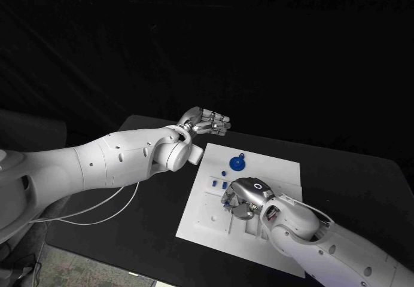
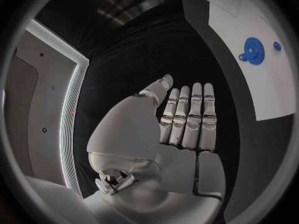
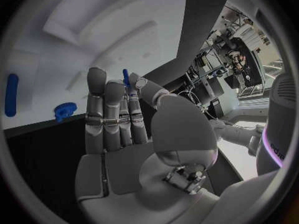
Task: Assemble the parts on the task board
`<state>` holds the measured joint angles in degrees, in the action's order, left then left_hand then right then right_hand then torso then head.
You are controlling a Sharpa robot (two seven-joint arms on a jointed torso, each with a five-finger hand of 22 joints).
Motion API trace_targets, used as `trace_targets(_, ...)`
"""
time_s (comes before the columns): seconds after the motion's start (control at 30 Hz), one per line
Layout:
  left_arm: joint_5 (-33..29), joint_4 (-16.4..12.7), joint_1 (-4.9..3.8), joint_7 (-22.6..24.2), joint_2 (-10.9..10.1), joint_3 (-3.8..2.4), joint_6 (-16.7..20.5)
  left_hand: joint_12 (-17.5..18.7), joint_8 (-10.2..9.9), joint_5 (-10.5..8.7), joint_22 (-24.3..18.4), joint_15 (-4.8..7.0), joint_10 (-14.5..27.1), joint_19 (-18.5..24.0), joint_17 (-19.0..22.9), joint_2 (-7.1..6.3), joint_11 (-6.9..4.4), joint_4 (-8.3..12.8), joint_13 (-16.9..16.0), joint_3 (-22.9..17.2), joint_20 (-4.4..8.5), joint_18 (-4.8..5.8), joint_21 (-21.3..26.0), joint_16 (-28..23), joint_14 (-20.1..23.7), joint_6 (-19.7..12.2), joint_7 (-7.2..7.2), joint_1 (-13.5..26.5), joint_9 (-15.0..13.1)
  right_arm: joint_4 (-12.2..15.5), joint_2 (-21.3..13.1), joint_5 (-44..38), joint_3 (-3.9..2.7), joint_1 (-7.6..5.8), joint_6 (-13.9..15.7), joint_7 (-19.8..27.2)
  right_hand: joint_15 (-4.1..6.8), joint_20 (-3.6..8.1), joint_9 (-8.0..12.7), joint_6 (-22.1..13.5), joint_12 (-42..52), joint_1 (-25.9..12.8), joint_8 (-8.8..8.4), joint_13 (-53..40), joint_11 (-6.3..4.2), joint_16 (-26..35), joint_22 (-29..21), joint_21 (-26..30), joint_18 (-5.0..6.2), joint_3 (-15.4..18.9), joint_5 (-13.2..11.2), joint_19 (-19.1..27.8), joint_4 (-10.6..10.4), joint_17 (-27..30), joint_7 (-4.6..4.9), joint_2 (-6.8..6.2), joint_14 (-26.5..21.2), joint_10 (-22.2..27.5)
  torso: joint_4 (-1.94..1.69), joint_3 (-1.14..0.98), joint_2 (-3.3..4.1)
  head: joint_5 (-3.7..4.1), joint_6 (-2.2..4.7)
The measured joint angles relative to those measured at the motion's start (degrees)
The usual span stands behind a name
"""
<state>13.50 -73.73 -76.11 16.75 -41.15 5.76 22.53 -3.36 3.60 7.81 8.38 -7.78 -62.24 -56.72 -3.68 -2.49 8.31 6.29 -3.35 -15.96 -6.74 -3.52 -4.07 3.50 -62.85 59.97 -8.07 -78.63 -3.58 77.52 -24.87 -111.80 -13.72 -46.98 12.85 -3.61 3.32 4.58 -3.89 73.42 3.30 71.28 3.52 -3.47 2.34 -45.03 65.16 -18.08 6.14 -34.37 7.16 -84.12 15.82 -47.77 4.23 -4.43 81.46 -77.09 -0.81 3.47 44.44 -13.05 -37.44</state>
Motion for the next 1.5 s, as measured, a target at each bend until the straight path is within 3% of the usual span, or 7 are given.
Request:
trace_targets(0.4, -0.11, -0.12, 0.00, 0.02, 0.17, 0.00, 0.03, 0.00, 0.00, 0.00, -0.31, 0.00, 0.00, 0.00, 0.00, 0.00, 0.00, 0.00, 0.00, 0.00, 0.00, 0.00, 0.00, 0.00, 0.00, 0.00, 0.00, 0.00, 0.00, -0.82, 0.57, -2.43, 0.47, 0.66, 0.03, -0.53, -0.08, -0.01, -0.04, 0.00, -0.11, 0.08, -0.04, -0.01, -0.01, 0.00, 0.08, 0.00, 0.00, 0.07, -0.01, 0.00, 0.07, 0.00, 0.00, 0.07, 0.08, 0.01, 0.05, -0.01, -0.02, -0.72, -0.68)
trace_targets(1.0, -0.14, -0.13, 0.00, -0.02, 0.17, 0.00, -0.02, 0.00, 0.00, 0.00, -0.53, 0.00, 0.00, -0.21, 0.00, 0.00, 0.00, 0.00, 0.00, 0.00, -0.21, 0.00, 0.00, 0.00, 0.00, 0.00, 0.00, 0.00, 0.00, -1.51, 0.59, -4.68, 0.61, 0.77, 0.39, -1.54, -0.09, -0.02, -0.03, -0.01, -0.21, 0.08, -0.10, -0.01, -0.11, 0.00, 0.25, 0.27, 0.00, 0.08, 0.39, 0.00, 0.08, 0.11, 0.00, 0.05, 0.09, 0.11, 0.10, -0.08, -0.04, -0.72, -1.13)
trace_targets(1.17, -0.14, -0.12, 0.00, -0.03, 0.21, 0.00, -0.03, 0.00, 0.00, 0.00, -0.53, 0.00, 0.00, -0.21, 0.00, 0.00, 0.00, 0.00, 0.00, 0.00, -0.21, 0.00, 0.00, 0.00, 0.00, 0.00, 0.00, 0.00, 0.00, -1.97, 0.84, -5.02, 1.28, 0.72, 0.47, -1.66, -0.09, -0.10, -0.01, -0.01, 0.01, 0.07, -0.16, -0.05, -0.14, 0.00, 0.25, 0.27, 0.01, 0.14, 0.39, 0.07, 0.14, 0.11, 0.00, 0.05, 0.09, 0.13, 0.09, -0.08, -0.04, -0.68, -1.16)
trace_targets(1.5, -0.13, -0.10, 0.00, -0.05, 0.26, 0.00, -0.04, 0.00, 0.00, 0.00, -0.52, 0.00, 0.00, -0.21, 0.00, 0.00, 0.00, 0.00, 0.00, 0.00, -0.21, 0.00, 0.00, 0.00, 0.00, 0.00, 0.00, 0.00, 0.00, -2.08, 1.08, -5.40, 1.77, 0.59, 0.99, -1.91, -0.10, -0.11, -0.02, -0.01, 0.01, 0.07, -0.20, -0.05, -0.22, 0.01, 0.54, 0.25, 0.00, -0.25, 0.38, 0.07, 0.18, 0.17, 0.00, 0.04, 0.09, 0.22, 0.06, -0.05, -0.04, -0.71, -1.22)
